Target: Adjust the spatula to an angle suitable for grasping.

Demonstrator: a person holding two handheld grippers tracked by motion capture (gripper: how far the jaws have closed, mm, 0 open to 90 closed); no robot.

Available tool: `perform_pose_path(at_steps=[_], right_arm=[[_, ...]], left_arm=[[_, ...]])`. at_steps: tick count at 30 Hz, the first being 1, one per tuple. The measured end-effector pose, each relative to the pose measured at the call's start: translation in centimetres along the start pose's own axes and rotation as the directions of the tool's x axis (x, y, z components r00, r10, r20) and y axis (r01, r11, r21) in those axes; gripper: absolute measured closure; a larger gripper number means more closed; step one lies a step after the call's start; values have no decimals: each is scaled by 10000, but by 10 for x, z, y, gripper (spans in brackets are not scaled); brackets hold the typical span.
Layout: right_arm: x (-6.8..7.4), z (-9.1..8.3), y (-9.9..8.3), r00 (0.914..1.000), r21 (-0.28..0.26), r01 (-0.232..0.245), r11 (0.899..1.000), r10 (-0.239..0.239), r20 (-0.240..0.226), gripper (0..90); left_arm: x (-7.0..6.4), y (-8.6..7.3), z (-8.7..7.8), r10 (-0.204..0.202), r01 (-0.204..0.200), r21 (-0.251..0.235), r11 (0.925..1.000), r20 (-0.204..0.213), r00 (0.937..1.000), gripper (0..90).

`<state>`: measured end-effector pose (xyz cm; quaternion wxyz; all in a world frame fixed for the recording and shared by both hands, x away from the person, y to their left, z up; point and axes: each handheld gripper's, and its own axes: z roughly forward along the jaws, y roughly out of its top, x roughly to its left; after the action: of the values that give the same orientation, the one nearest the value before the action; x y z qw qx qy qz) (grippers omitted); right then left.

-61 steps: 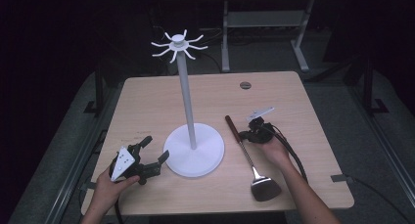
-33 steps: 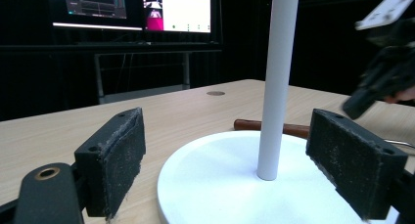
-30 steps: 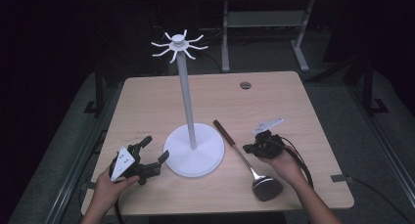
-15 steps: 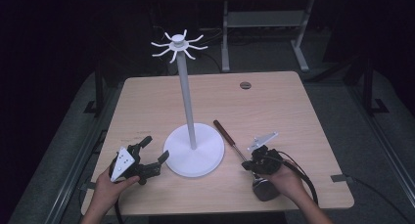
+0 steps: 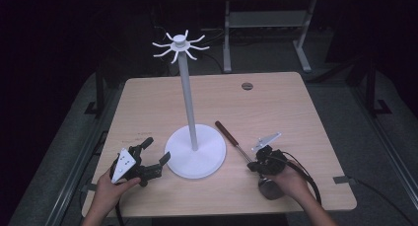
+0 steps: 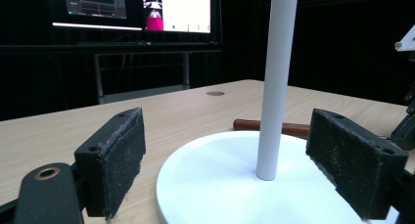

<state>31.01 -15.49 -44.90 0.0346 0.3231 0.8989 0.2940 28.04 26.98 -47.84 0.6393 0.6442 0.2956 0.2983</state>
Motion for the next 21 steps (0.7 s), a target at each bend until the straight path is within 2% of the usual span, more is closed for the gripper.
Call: perform_pose_path(at_steps=[14, 21], right_arm=[[-23, -8, -7, 9966, 63, -669, 9977, 665, 480, 896], [-32, -11, -11, 9943, -38, -695, 9976, 696, 806, 896]], left_arm=[[1, 0, -1, -12, 12, 3, 10000, 34, 10000, 140], [0, 0, 0, 15, -15, 29, 10000, 57, 10000, 140]])
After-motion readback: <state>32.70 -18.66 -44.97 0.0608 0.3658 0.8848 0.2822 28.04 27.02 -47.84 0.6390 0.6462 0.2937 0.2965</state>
